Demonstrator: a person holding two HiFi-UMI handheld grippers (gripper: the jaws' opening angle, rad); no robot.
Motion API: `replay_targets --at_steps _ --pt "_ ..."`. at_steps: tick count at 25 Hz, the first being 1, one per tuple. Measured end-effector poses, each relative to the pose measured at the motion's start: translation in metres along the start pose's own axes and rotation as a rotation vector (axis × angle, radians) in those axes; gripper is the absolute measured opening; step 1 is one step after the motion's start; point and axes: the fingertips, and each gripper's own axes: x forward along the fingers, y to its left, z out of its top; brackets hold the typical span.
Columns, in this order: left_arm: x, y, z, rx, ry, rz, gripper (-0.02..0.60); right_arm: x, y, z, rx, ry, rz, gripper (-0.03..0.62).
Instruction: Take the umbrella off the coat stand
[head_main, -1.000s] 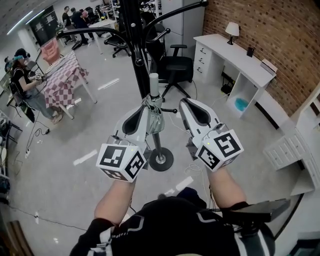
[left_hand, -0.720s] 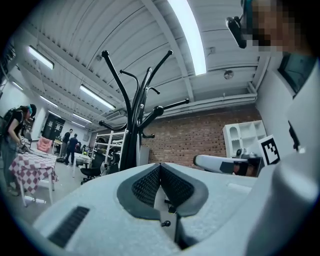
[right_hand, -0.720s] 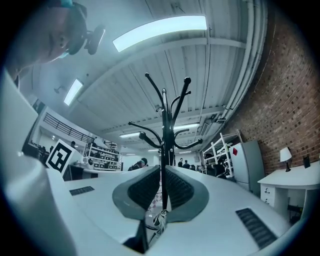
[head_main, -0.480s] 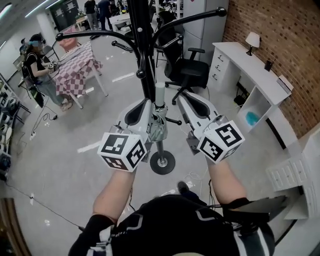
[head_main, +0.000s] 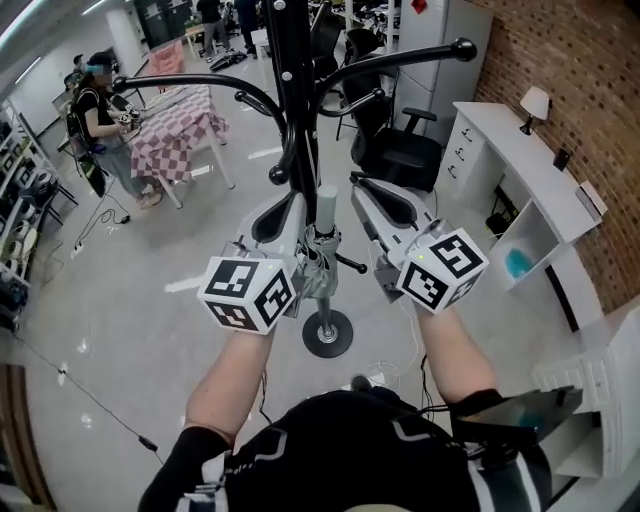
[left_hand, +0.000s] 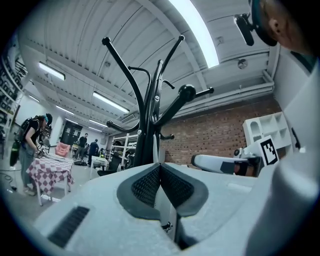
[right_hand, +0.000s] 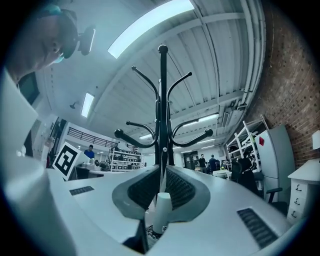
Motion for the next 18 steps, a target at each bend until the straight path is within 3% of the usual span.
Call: replay_targets --at_steps 7,10,13,18 --pt "0.012 0.012 -0.001 0.004 -0.010 0.038 0.006 0.030 -0.014 -0.004 0.021 0.018 0.097 0.008" --pt "0.016 0.013 0.002 0.021 -0.016 0.050 0.006 0.041 -0.016 -0.006 0.028 0.032 0.155 0.065" --pt "0.019 0.015 0.003 0.030 -0.021 0.062 0.006 0.052 -0.017 -0.009 0.036 0.035 0.205 0.072" --pt "0.025 0.013 0.004 0.040 -0.024 0.042 0.006 0.067 -0.016 -0.010 0.052 0.045 0.315 0.072"
